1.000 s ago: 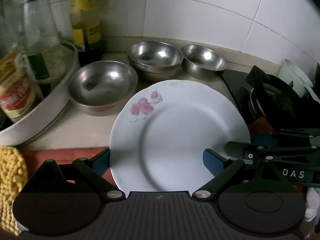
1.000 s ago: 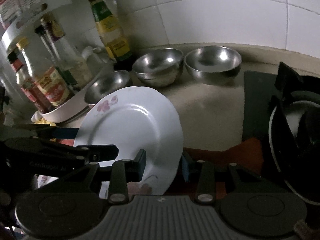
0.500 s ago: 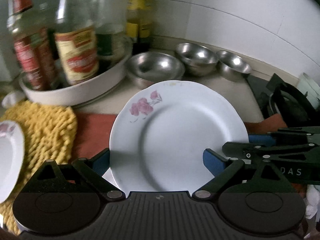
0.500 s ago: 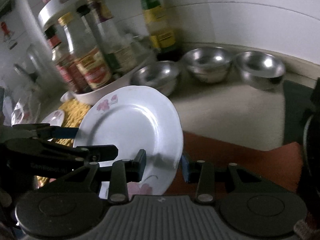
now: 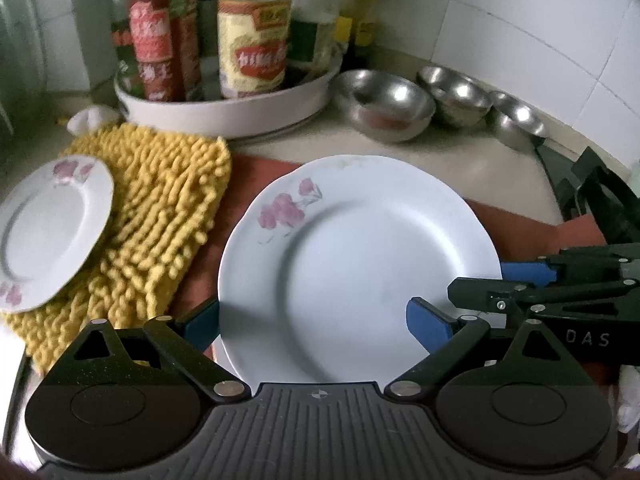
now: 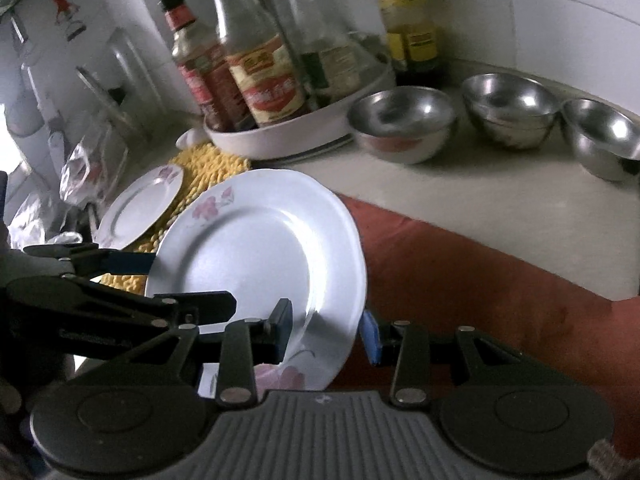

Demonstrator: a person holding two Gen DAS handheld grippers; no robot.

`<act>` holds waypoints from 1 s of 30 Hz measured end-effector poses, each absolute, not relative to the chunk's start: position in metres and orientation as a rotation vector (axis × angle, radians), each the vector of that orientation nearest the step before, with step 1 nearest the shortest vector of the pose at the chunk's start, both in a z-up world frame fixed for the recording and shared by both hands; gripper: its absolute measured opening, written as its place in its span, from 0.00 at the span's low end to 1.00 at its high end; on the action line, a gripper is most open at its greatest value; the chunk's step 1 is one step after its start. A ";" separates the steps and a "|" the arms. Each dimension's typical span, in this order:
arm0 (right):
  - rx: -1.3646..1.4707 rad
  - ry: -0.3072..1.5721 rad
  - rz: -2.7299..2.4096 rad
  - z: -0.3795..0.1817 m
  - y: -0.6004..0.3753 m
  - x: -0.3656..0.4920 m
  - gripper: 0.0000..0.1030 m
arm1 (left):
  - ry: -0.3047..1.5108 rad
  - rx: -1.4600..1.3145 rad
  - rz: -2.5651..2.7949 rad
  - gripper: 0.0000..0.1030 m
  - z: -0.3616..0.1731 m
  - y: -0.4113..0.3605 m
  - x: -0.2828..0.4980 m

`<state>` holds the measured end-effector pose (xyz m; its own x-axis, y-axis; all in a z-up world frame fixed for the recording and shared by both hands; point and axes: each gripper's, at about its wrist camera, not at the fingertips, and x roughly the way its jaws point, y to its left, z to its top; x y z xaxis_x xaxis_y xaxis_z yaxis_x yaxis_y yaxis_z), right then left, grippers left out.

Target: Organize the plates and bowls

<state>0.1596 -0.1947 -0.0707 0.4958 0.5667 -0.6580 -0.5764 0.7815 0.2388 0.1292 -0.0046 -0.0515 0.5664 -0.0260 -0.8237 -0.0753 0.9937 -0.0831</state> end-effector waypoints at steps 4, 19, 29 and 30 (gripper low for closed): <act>-0.038 0.812 0.708 -0.075 -0.188 0.156 0.34 | 0.986 -0.119 0.043 0.95 -0.057 -0.001 0.124; -0.139 0.798 0.677 -0.079 -0.173 0.157 0.36 | 0.968 -0.094 0.051 0.94 -0.057 0.007 0.114; -0.156 0.709 0.692 -0.066 -0.158 0.152 0.40 | 0.963 -0.099 0.081 0.95 -0.051 0.034 0.116; -0.155 0.711 0.697 -0.066 -0.154 0.152 0.40 | 0.960 -0.099 0.086 0.95 -0.050 0.039 0.116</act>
